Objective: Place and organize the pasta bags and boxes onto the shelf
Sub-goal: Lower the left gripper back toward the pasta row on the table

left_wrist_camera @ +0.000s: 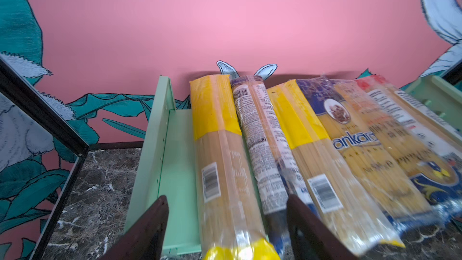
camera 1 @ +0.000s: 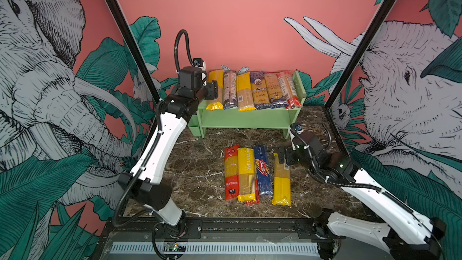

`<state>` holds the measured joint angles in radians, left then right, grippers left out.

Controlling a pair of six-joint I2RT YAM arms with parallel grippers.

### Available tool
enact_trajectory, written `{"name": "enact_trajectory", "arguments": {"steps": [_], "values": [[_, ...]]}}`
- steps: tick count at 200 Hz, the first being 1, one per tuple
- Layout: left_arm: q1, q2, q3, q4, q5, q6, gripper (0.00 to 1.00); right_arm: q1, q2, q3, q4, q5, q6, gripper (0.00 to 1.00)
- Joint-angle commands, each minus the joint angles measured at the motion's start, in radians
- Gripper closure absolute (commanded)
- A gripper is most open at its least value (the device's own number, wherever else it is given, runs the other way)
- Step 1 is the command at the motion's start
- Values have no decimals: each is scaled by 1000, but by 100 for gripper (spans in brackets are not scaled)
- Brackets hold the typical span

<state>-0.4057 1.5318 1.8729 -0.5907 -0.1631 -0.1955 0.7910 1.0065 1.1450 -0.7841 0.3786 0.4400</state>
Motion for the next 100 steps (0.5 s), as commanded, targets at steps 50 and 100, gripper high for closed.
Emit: {"name": "enact_trajectory", "arguments": {"steps": [50,100], "values": [[-143,-382,-504,98,-86,-134,20,26,-91,-111,-11,-5,59,1],[-238,-566,-851,89,-86,-284,21,41,-73,-207,27,-7,74,1]]}}
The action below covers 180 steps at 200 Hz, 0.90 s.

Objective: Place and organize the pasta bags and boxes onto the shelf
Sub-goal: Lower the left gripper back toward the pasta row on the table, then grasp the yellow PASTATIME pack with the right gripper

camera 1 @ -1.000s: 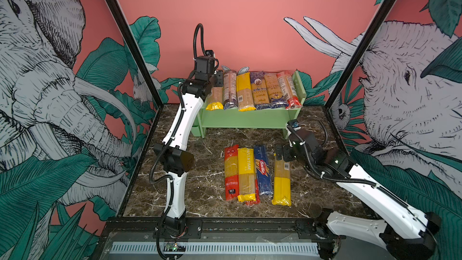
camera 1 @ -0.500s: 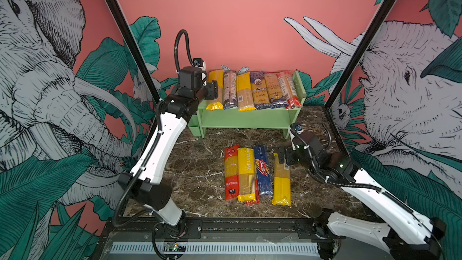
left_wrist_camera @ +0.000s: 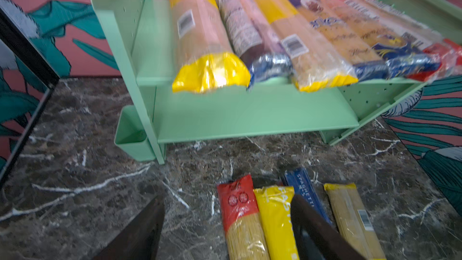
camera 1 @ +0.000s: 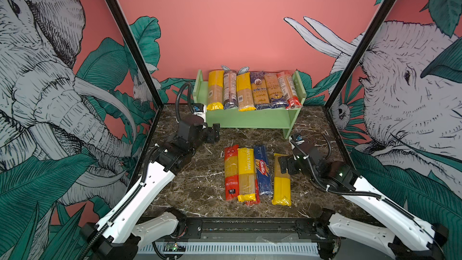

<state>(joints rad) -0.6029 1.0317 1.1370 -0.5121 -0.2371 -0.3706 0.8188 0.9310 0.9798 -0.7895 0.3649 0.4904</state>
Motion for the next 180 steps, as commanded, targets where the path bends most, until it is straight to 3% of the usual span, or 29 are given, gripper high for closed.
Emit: {"name": "enact_trajectory", "arguments": {"steps": [1,55,134,151,153,155,158,180], "values": [[-44,-68,-123,10,-13,-111,21,14,3,-45,35,6,25,1],[-191,-163,-390,14,-44,-207,22,97,58,-137,89,22,101,1],[-206,-207,-568,60,-24,-176,22,357,318,-154,304,83,278,1],[-205,-204,-583,73,-9,-157,17,391,392,-134,359,82,300,1],[-205,-205,-584,75,-5,-154,14,394,399,-132,366,81,304,1],[-205,-204,-585,76,-5,-152,4,399,407,-130,371,81,305,1],[-206,-203,-586,75,-4,-150,1,404,419,-127,381,80,308,1],[-206,-210,-584,39,-39,-149,0,442,489,-107,426,103,339,1]]}}
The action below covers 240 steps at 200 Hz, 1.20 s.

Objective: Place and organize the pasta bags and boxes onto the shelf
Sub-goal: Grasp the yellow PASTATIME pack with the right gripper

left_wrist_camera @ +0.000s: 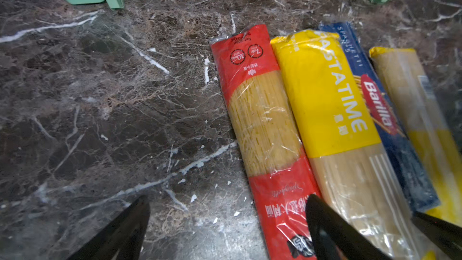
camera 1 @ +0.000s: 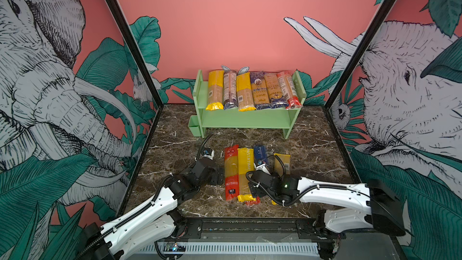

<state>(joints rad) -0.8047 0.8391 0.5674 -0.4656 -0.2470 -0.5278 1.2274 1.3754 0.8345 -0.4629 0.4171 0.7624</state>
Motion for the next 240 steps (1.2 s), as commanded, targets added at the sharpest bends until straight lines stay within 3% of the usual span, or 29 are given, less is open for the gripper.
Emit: {"name": "enact_trajectory", "arguments": {"steps": [1,51,114,144,164,193,228,240], "values": [[-5,-18,-15,-10,-31,8,0,36,47,39,102,52,68,1],[-5,-159,-43,-45,-116,-8,1,106,171,31,231,116,128,1],[-4,-280,-25,-114,-170,6,0,130,343,55,228,194,173,4],[-4,-279,-15,-130,-175,-2,0,131,344,39,210,216,189,22],[-4,-274,-8,-126,-176,-5,1,132,323,16,205,232,202,25],[-4,-258,11,-119,-179,-3,0,134,293,-16,189,259,201,51],[-3,-235,41,-126,-186,4,0,135,199,-68,189,298,165,73],[-4,-231,48,-127,-187,4,0,133,157,-92,204,308,143,86]]}}
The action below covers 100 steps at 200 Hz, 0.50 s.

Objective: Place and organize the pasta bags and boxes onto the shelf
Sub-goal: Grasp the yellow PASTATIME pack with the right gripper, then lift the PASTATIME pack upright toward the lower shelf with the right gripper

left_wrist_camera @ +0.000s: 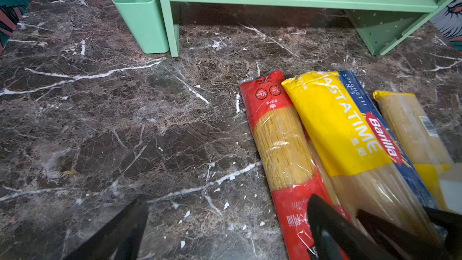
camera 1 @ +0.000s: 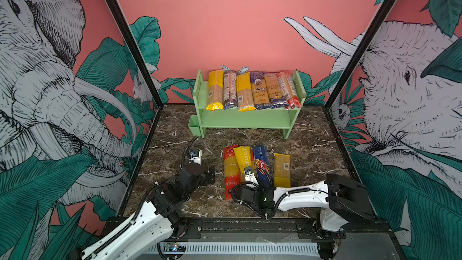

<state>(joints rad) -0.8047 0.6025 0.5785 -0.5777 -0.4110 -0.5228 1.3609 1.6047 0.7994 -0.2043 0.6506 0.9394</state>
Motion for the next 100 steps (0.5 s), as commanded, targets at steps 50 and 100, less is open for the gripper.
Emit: {"name": "enact_trajectory", "arguments": {"steps": [50,100], "values": [[-4,17,52,-11,-23,-2,0,-15,-236,-127,4,75,-136,100],[-4,32,62,8,-15,22,0,-89,-424,-162,26,46,-239,100]]}}
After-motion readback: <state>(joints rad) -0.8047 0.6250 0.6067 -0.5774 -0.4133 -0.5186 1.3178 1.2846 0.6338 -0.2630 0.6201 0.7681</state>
